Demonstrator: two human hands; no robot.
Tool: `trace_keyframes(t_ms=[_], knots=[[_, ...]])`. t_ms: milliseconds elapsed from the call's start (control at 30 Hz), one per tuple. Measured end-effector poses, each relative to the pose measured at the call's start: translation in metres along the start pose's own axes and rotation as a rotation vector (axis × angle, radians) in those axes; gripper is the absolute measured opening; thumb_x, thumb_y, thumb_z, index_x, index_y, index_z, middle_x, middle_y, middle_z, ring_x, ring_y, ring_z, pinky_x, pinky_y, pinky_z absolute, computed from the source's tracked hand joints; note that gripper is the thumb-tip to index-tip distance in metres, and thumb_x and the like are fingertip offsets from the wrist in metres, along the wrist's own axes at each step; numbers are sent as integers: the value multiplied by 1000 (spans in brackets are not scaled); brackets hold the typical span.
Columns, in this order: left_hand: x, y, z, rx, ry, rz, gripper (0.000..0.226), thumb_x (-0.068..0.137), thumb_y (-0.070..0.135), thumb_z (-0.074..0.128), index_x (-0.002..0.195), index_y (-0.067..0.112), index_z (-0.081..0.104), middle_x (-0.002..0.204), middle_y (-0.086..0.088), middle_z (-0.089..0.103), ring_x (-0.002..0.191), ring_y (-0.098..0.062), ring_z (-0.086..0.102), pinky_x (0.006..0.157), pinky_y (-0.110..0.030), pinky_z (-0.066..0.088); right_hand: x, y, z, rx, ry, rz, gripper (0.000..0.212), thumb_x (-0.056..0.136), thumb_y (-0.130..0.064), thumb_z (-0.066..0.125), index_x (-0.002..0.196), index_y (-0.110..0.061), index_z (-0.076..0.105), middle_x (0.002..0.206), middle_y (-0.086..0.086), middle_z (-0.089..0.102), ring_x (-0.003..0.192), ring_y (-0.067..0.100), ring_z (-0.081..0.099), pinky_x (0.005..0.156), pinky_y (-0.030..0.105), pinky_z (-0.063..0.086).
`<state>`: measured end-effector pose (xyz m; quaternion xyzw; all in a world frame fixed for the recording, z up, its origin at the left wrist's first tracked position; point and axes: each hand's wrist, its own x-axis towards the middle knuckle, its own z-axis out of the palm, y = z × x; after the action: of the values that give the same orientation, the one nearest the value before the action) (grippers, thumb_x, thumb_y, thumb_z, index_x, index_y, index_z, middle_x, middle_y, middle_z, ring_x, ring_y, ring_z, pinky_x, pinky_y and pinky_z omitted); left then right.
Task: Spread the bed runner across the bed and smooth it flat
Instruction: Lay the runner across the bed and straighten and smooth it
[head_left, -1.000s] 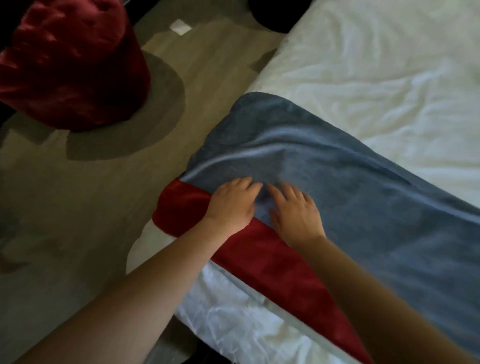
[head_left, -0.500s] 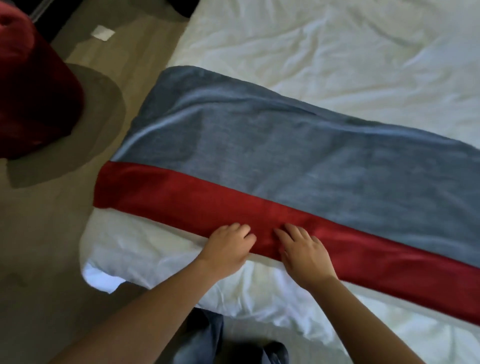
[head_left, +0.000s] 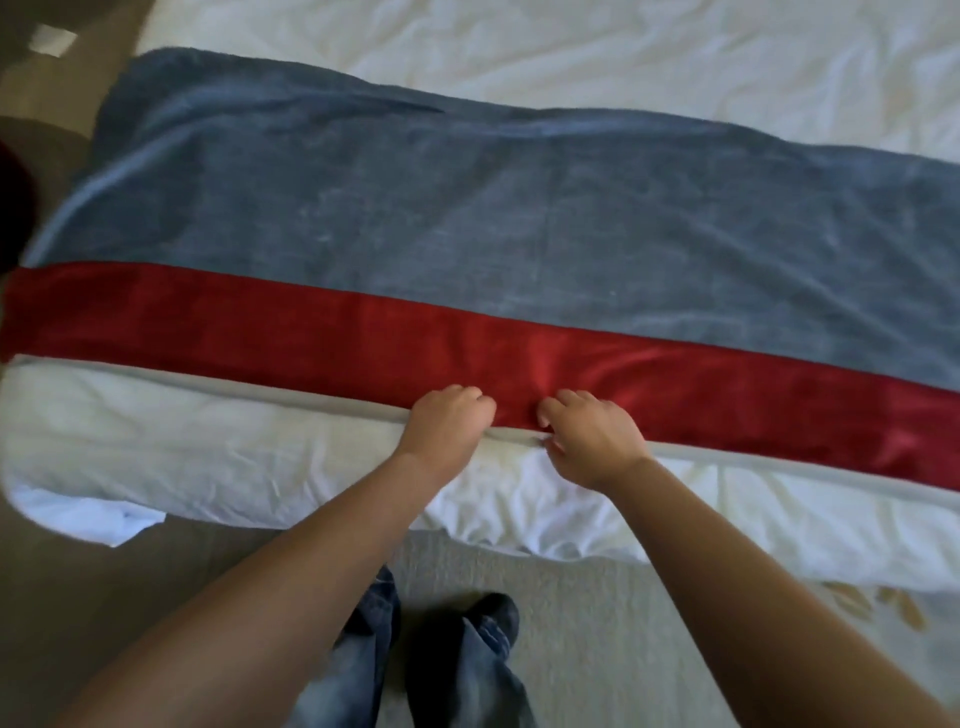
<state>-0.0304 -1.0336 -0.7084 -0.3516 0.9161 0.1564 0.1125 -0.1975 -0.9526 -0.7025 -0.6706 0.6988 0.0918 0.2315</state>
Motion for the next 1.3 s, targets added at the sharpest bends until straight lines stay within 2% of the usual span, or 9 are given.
trace_keyframes(t_ms=[167,367,533,667,800,867,933,1033,1300], knots=[[-1,-2,4,-202,60,-70,17,81,33,62,86,18,69,90,3,64,86,-19,59,67,-32,50,-8,11,15,181,78,18,22,83,-28,55,102,-17,60,97,2,58,95,23,56,67,33,48],[3,-3,6,-11,-12,-34,13,88,23,61,98,17,67,100,1,62,99,-21,56,72,-36,50,-4,9,24,157,108,133,13,88,-11,56,101,-11,60,102,4,57,101,25,54,64,35,48],[16,14,8,197,-72,-31,15,85,4,60,94,15,65,98,0,60,95,-21,56,64,-32,43,3,3,28,13,91,150,26,83,7,49,104,-6,56,110,9,54,104,28,52,67,33,38],[-4,7,9,172,-23,19,19,83,0,57,91,16,64,93,1,61,88,-19,56,64,-29,41,-19,1,34,9,164,74,27,81,8,48,103,-7,52,106,10,53,97,28,51,73,34,40],[-37,4,20,129,-59,121,16,80,0,59,85,14,64,86,0,61,82,-20,57,63,-31,47,-53,-6,43,-104,186,-152,16,74,-2,63,87,-11,62,85,5,60,75,23,58,61,32,49],[-39,6,23,131,-44,148,15,75,-2,64,79,12,64,79,-1,61,76,-21,58,58,-31,44,-53,-4,44,-143,150,-192,17,77,-4,59,91,-12,61,87,4,59,76,21,58,62,31,49],[-33,11,21,125,-18,168,13,73,-1,62,76,12,62,77,-2,59,73,-22,56,56,-30,37,-46,2,42,-132,109,-180,21,85,-4,47,102,-12,55,98,5,56,87,24,56,67,32,43],[-27,28,20,78,-24,234,11,77,8,55,84,14,60,85,-1,58,80,-22,55,62,-31,38,-48,14,41,-122,124,-89,20,86,-14,49,105,-16,50,103,2,55,92,23,54,65,31,36],[12,112,25,118,-30,360,10,88,12,51,96,14,57,98,-4,59,90,-24,57,69,-35,42,-87,89,36,-141,122,115,18,82,-14,51,99,-17,55,98,2,57,92,24,55,70,35,44]])
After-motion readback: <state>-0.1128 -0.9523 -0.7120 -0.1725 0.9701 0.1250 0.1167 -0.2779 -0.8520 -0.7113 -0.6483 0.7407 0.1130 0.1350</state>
